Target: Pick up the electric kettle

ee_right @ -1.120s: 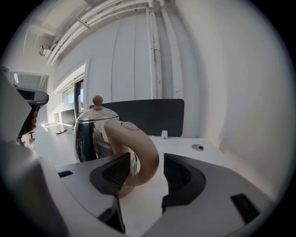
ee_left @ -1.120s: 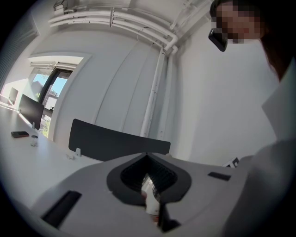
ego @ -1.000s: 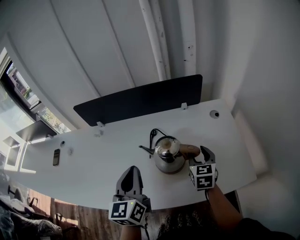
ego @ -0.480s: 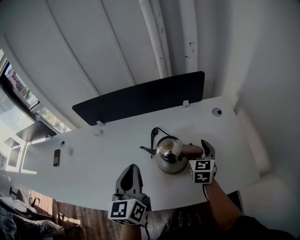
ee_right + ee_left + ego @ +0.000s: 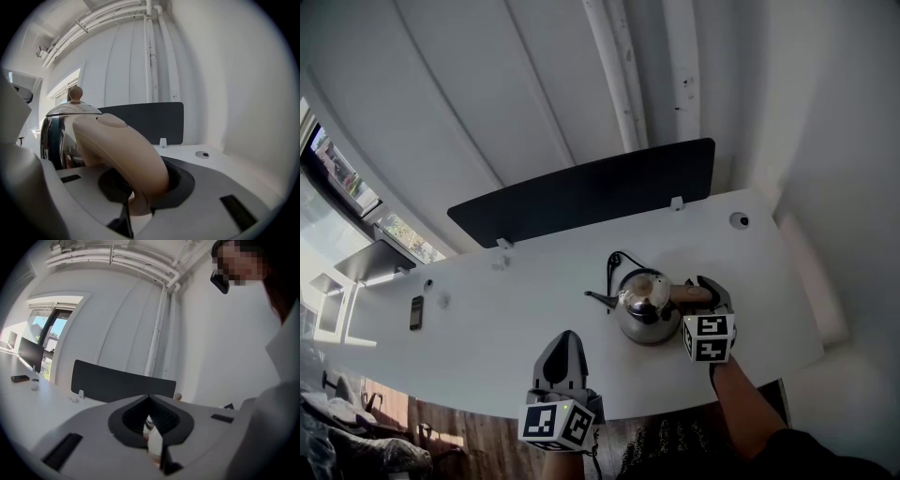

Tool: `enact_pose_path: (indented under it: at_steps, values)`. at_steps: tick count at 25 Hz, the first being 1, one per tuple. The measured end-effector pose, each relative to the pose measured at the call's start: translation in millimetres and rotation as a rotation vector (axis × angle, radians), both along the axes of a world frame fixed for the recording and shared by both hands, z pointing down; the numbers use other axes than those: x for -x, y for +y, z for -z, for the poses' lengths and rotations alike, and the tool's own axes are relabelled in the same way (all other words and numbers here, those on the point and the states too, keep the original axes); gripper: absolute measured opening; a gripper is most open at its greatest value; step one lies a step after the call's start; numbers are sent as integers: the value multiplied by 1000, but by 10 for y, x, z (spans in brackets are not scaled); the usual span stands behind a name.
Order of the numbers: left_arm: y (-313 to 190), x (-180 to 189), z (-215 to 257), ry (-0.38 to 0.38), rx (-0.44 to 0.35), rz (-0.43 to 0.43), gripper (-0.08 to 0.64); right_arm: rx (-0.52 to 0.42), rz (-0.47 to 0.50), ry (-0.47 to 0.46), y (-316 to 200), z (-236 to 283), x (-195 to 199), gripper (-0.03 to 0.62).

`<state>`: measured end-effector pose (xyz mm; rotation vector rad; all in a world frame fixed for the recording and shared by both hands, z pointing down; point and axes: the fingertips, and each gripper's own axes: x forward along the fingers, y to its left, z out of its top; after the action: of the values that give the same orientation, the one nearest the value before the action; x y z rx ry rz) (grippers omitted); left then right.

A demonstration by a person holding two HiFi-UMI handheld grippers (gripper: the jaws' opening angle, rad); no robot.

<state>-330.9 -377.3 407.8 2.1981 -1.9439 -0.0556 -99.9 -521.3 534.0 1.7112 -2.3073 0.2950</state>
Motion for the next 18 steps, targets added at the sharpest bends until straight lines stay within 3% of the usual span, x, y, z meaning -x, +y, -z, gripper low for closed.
enact_pose_path:
  at_steps: [18]
  values:
    - [84, -9, 26, 21, -11, -5, 2, -25, -18, -33, 138, 361, -214, 69]
